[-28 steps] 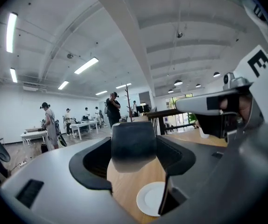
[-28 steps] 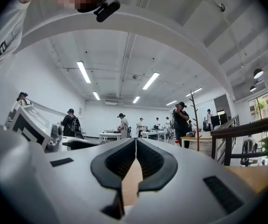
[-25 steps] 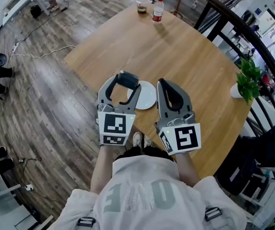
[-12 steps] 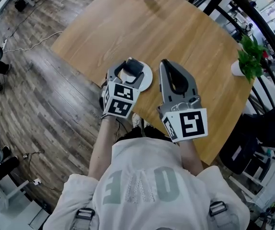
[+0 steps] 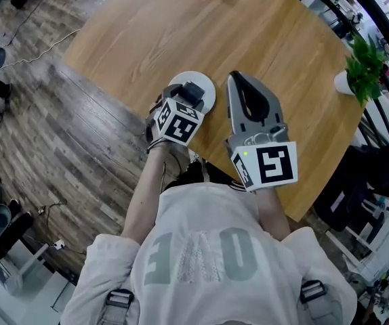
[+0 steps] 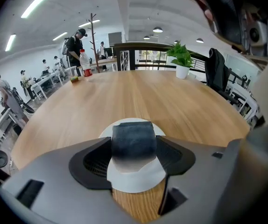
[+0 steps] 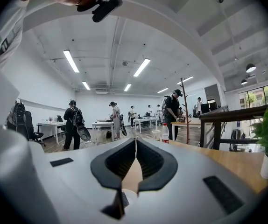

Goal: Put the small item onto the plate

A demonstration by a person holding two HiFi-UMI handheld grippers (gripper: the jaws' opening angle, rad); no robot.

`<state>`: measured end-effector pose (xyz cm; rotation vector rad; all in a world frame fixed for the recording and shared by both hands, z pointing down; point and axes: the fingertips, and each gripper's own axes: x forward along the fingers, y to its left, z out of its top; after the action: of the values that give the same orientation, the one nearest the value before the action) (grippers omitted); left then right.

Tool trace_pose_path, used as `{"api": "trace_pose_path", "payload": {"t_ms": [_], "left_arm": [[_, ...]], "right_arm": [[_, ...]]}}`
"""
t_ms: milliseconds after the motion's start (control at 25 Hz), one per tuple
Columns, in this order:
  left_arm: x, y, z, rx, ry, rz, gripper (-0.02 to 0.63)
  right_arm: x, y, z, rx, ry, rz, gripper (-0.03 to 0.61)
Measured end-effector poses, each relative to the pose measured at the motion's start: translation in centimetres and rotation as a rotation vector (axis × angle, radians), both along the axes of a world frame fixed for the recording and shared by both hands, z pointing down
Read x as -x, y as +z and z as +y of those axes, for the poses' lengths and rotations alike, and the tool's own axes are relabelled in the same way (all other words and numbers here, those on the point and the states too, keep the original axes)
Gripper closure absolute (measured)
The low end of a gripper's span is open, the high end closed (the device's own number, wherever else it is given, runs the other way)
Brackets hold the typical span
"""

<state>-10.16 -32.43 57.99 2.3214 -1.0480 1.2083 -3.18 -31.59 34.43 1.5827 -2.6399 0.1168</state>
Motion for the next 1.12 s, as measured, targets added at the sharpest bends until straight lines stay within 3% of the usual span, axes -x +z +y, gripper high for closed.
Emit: {"api": "trace_pose_path", "payload": {"t_ms": [240, 440, 800, 960, 1120], "left_arm": [[-0.7, 1.8, -0.7, 0.068, 0.015, -0.058, 0.311], [-1.0, 3.0, -1.0, 0.075, 0.039, -0.112, 0.314], [-1.4, 3.4, -0.8, 0.069, 0.064, -0.113, 0.314], [-1.3, 3.0, -0.9, 0.024, 0.053, -0.120, 0.314], [-1.3, 1.0, -1.2, -0.040, 0.032, -0.065, 0.316]], "right_arm": [[-1.3, 1.4, -0.8, 0.043, 0.020, -0.004, 0.560], [-1.8, 2.2, -1.1, 0.065, 0.024, -0.008, 0.560], [-2.6, 2.8, -1.4, 0.082, 0.034, -0.032, 0.560], [-2.8, 2.7, -1.3, 0.076, 0.035, -0.036, 0.560], [-2.9, 2.5, -1.1, 0.073, 0.037, -0.034, 0.560]]}}
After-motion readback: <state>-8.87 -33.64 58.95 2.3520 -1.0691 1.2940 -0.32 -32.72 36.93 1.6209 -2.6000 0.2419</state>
